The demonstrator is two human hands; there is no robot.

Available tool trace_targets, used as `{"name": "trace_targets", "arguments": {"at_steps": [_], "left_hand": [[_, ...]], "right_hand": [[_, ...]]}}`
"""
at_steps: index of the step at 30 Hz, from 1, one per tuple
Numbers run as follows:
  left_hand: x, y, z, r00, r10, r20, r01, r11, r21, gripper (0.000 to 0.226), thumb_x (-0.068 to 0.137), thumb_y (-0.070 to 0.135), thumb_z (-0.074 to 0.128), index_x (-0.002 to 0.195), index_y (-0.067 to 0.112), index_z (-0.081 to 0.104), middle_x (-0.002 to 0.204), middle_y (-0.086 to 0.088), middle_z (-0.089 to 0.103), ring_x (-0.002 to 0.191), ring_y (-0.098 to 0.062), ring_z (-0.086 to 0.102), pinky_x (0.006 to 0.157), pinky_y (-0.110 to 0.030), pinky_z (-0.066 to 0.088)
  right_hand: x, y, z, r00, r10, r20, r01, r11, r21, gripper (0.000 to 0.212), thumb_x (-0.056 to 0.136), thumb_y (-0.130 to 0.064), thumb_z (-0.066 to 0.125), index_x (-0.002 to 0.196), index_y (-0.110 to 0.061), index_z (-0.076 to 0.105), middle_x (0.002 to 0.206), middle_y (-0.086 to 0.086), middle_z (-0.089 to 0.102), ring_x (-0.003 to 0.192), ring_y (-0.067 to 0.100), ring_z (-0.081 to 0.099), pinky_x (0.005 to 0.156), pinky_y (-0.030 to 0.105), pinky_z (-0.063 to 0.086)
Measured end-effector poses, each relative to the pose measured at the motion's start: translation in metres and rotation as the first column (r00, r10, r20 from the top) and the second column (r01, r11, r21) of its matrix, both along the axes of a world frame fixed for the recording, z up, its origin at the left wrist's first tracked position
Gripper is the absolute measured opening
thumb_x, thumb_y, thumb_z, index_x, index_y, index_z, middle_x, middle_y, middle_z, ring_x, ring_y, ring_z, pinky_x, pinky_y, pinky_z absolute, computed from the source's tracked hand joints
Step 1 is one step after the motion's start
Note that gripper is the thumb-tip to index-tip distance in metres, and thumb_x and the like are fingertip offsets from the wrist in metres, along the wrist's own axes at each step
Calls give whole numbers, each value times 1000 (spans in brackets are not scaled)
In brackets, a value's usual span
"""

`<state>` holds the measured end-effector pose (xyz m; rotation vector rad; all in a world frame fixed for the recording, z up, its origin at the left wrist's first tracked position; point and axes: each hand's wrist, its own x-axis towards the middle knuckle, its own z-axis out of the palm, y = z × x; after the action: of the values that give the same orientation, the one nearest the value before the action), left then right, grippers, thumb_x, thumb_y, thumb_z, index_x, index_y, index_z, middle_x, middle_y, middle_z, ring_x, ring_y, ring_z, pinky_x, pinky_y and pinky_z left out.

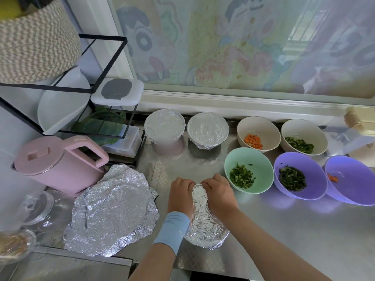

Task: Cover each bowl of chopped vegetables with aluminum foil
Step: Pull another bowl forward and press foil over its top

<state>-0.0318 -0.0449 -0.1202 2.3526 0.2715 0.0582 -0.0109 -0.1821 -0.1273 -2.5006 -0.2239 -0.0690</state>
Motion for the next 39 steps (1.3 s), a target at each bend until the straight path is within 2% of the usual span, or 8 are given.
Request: {"name": "trace_targets", "arguments": {"at_steps": [6, 10, 13, 21, 26, 30, 33, 39], "left_hand": [[-18, 11, 5, 995, 94, -28, -90, 989, 118, 23, 100, 13, 45, 105, 17, 67, 106, 2, 55, 98, -14, 46, 79, -18, 30], [-9, 9, 9, 999, -42, 32, 40, 998, 55, 25, 101, 12, 45, 115, 16, 66, 107, 4, 55, 99, -9, 44, 81, -18, 36], [-7, 5, 1, 989, -126, 82, 117, 987, 106, 17, 97, 11, 55, 105, 14, 71, 98, -1, 58, 91, -18, 49, 77, -29, 46], [-10, 2, 0, 997, -72, 41, 66, 991, 119, 21, 101, 14, 48, 107, 13, 69, 102, -3, 55, 96, -19, 47, 80, -29, 43], [-18, 5, 7, 1000, -1, 8, -1, 989, 148, 21, 96, 7, 49, 104, 16, 66, 102, -1, 54, 96, -17, 46, 77, -21, 33], [-8, 2, 4, 995, -90, 38, 86, 992, 92, 15, 97, 14, 54, 100, 16, 69, 98, 1, 55, 93, -15, 46, 79, -24, 40], [-4, 0, -3, 995, -98, 15, 98, 995, 38, 15, 98, 18, 55, 97, 17, 69, 96, 4, 53, 93, -14, 45, 82, -26, 41], [-5, 1, -3, 997, -77, -25, 77, 997, 19, 19, 100, 19, 51, 99, 14, 69, 99, 2, 53, 95, -14, 45, 85, -26, 40]], "right_hand": [[11, 9, 2, 975, 223, 8, -223, 975, 8, 12, 91, -16, 64, 96, -13, 74, 90, 4, 59, 84, 24, 55, 73, 34, 50], [2, 2, 3, 993, 79, 85, -73, 995, -67, 11, 89, -9, 64, 96, -11, 72, 89, 5, 57, 79, 26, 52, 68, 38, 49], [-9, -3, 1, 997, 16, 77, -11, 998, -65, 13, 86, 1, 65, 90, -10, 71, 83, 4, 54, 76, 26, 51, 66, 36, 49], [-3, -4, 0, 998, 54, 22, -54, 998, -32, 8, 89, -11, 66, 88, -15, 73, 81, 2, 52, 76, 24, 51, 64, 35, 45], [6, -1, 6, 978, 187, -89, -189, 982, -12, 17, 94, -19, 60, 103, -16, 74, 94, 2, 57, 92, 22, 54, 80, 30, 44], [-7, -7, 5, 998, 55, -18, -55, 998, -16, 10, 91, -13, 64, 96, -13, 72, 91, 2, 57, 86, 23, 54, 77, 31, 45], [-15, -12, 4, 996, -44, -81, 48, 998, 48, 11, 93, -16, 62, 94, -13, 73, 86, 0, 53, 85, 22, 51, 78, 28, 40], [-10, -13, 8, 983, -39, -181, 61, 991, 118, 14, 93, -25, 64, 97, -19, 75, 82, -4, 49, 81, 15, 50, 72, 27, 40]]}}
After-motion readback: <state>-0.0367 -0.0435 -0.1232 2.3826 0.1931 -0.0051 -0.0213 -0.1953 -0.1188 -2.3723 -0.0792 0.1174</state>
